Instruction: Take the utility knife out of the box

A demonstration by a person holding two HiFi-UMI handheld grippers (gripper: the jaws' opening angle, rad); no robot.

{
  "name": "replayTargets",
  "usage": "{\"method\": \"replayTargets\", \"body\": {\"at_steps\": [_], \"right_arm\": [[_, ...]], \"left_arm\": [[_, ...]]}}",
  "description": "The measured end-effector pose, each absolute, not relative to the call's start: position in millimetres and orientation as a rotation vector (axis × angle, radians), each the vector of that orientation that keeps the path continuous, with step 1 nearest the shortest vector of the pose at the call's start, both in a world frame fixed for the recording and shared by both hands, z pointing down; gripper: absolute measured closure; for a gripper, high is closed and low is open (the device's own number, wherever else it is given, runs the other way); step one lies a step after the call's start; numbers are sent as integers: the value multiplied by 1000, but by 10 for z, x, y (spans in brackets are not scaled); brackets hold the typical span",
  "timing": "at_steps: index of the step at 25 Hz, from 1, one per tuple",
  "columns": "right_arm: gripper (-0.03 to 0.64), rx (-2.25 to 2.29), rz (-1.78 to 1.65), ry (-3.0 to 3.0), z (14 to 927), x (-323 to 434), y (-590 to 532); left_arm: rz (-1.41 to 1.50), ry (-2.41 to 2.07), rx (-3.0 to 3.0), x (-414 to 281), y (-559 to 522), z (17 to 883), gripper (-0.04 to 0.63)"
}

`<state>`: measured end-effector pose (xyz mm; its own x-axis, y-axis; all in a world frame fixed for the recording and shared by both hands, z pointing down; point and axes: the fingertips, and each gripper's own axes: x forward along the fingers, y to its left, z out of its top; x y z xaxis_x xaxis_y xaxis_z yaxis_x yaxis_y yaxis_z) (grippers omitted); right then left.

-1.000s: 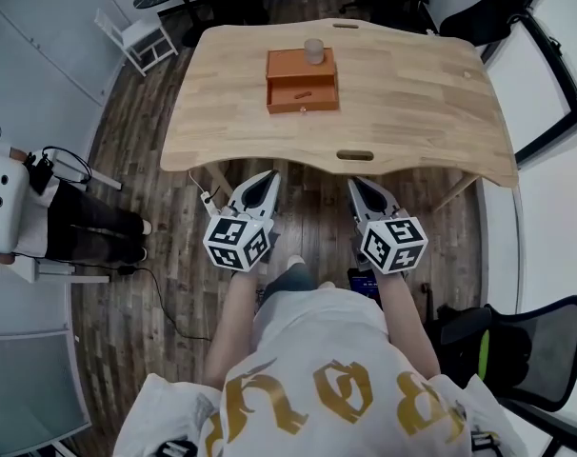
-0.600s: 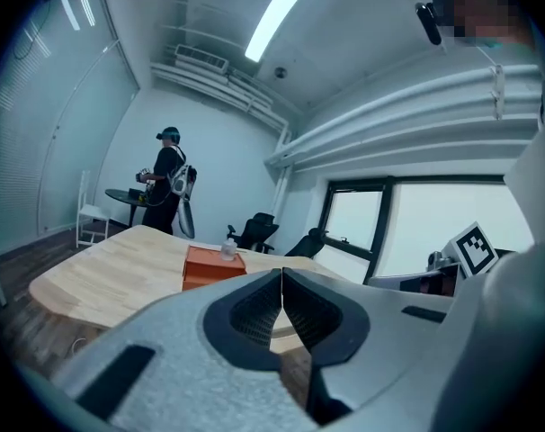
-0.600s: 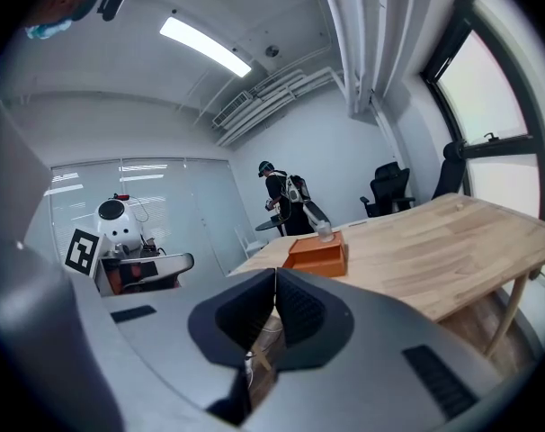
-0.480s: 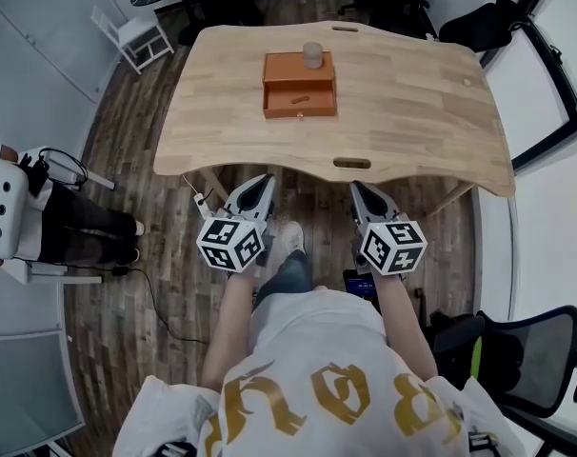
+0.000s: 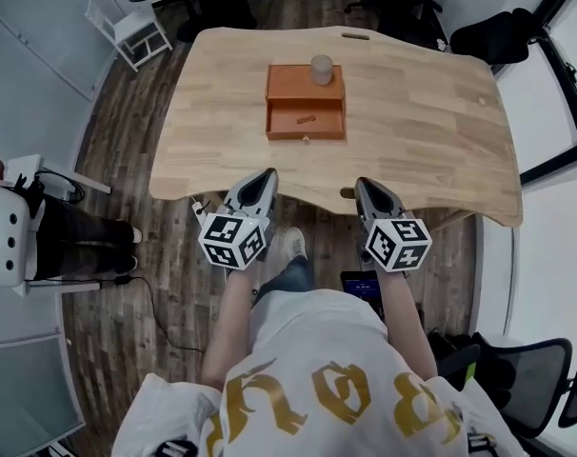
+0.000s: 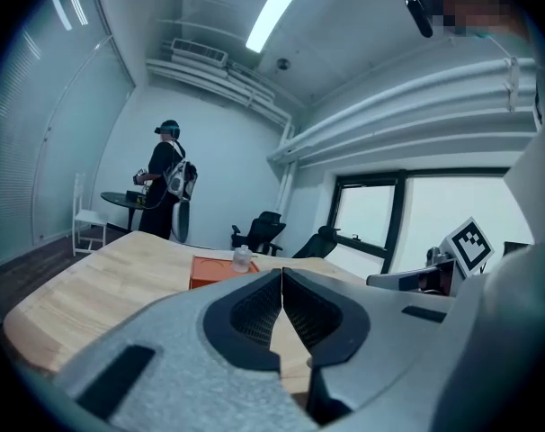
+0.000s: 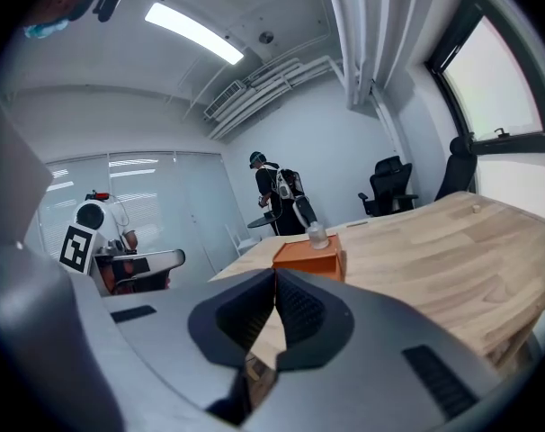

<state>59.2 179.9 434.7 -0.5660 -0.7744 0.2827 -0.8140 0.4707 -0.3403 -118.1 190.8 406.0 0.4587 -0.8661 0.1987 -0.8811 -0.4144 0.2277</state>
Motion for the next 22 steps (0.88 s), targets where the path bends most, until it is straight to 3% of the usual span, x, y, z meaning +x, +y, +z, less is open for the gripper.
{"method": "replayTargets", "body": {"at_steps": [22], "right_arm": [[604, 1445, 789, -2491, 4682, 37, -386]], "left_arm": [[163, -1359, 2386, -1558, -540, 4431, 584]]}}
